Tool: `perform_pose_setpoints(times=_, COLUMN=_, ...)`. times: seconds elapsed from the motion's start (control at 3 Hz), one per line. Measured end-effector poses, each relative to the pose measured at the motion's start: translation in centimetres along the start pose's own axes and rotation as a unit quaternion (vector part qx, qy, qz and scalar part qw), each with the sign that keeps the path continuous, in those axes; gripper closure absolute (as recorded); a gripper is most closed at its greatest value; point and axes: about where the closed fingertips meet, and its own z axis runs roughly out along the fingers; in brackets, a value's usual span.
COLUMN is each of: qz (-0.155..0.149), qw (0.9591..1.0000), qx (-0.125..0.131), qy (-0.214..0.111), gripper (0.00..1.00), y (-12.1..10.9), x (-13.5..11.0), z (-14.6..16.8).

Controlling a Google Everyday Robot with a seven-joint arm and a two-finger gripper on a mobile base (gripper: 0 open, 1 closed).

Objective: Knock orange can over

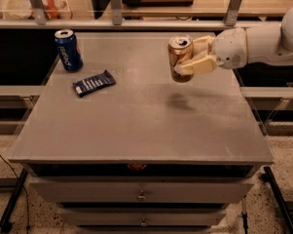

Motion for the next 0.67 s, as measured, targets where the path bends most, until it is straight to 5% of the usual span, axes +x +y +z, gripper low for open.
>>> perform_pose_setpoints(times=0.33, qz=-0.05, qw=0.9977, qx=-0.017, qy=0.042, gripper=1.0, y=-0.7, x=-1.4, z=-1.0)
perform_pose_setpoints(times=0.67, qz=-0.116, qw=0.985, qx=-0.062, qy=0.112, gripper=1.0, y=-0.2, x=-2.4, z=-1.0)
